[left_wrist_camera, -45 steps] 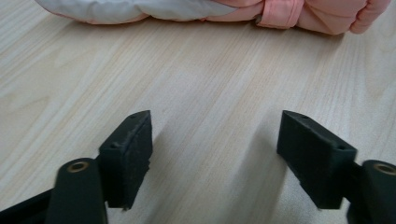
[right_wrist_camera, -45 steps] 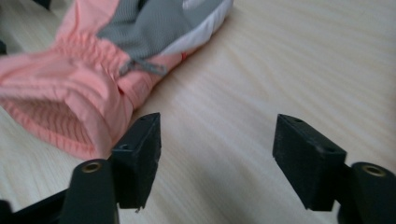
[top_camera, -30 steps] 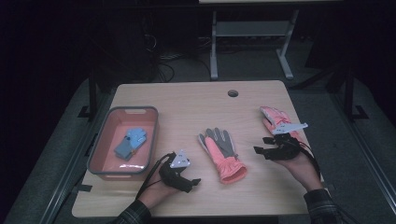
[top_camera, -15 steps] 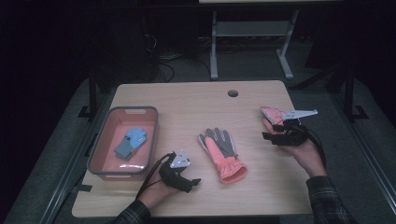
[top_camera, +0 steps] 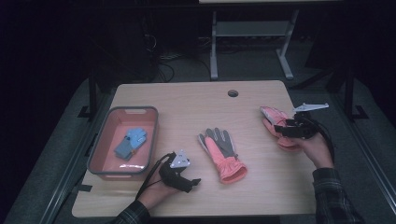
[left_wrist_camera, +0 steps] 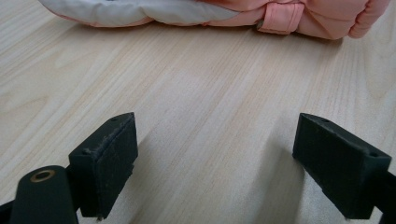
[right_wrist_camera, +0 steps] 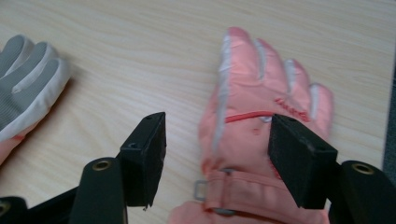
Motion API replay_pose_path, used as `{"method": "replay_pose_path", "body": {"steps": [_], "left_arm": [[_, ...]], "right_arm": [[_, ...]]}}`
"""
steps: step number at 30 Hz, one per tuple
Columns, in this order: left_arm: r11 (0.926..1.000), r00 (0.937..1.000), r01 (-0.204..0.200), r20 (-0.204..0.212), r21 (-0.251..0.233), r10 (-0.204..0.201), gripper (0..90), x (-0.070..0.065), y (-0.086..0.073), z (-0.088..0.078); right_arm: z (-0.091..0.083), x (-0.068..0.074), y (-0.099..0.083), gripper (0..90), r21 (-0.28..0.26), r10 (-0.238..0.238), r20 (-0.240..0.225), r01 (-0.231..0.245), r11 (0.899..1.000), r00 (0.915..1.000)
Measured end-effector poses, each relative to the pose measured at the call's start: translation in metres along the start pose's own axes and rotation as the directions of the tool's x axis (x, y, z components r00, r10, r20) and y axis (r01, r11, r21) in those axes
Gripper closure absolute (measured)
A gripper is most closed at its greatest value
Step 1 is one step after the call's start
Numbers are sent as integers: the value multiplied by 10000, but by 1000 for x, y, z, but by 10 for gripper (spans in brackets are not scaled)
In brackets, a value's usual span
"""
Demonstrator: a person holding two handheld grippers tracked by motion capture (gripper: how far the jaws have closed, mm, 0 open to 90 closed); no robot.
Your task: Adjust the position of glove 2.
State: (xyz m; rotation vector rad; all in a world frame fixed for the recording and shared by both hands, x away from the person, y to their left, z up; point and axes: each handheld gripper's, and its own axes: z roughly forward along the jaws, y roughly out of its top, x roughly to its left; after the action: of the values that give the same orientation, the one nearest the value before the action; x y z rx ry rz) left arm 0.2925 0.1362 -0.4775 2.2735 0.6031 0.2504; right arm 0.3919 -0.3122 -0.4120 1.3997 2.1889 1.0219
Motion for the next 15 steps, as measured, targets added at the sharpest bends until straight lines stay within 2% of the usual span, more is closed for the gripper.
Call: {"method": "replay_pose_path", "body": {"steps": [7,9,15], "left_arm": [[10000,10000,-5,-1,6,5,134,0,0,0],[10000,10000,-3,-1,6,3,134,0,0,0],[10000,10000,-9,-9,19,9,135,0,0,0]], "right_arm": [[4,-18,-1,371,-94,406,9,-405,9991,9992],[8,-21,-2,383,5,565,18,-565,9984,9984],[23,-26,-7,436,379,589,-42,-587,9976,9983]]}}
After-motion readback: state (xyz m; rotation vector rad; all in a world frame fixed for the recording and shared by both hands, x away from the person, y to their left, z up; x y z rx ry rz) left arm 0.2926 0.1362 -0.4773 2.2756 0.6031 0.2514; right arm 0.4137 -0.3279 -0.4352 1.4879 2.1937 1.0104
